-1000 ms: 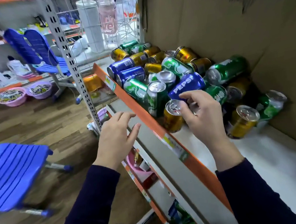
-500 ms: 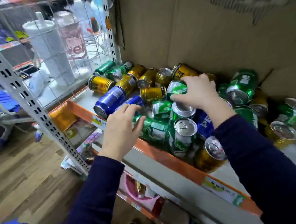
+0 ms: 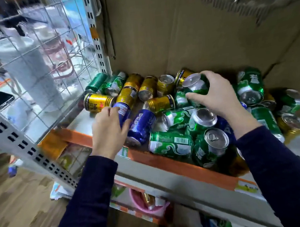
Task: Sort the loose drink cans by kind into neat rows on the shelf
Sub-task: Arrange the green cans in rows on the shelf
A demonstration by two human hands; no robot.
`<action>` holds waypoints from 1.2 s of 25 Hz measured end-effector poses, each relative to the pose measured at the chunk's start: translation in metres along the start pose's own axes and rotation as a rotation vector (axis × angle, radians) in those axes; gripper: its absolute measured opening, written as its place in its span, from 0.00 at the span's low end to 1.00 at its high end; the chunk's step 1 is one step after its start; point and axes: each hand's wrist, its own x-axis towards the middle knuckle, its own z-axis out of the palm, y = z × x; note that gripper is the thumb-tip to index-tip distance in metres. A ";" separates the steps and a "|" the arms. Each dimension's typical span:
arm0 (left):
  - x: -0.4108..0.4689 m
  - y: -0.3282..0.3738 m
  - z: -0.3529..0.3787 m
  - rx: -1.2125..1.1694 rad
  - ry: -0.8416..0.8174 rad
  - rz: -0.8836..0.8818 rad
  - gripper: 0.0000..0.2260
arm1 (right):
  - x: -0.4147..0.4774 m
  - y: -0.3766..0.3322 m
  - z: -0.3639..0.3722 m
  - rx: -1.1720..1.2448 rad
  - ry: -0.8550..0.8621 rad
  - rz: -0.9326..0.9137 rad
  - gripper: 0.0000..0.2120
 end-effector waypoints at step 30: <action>-0.037 0.232 -0.021 -1.263 -0.024 0.309 0.24 | -0.170 0.084 -0.123 0.830 0.601 0.127 0.20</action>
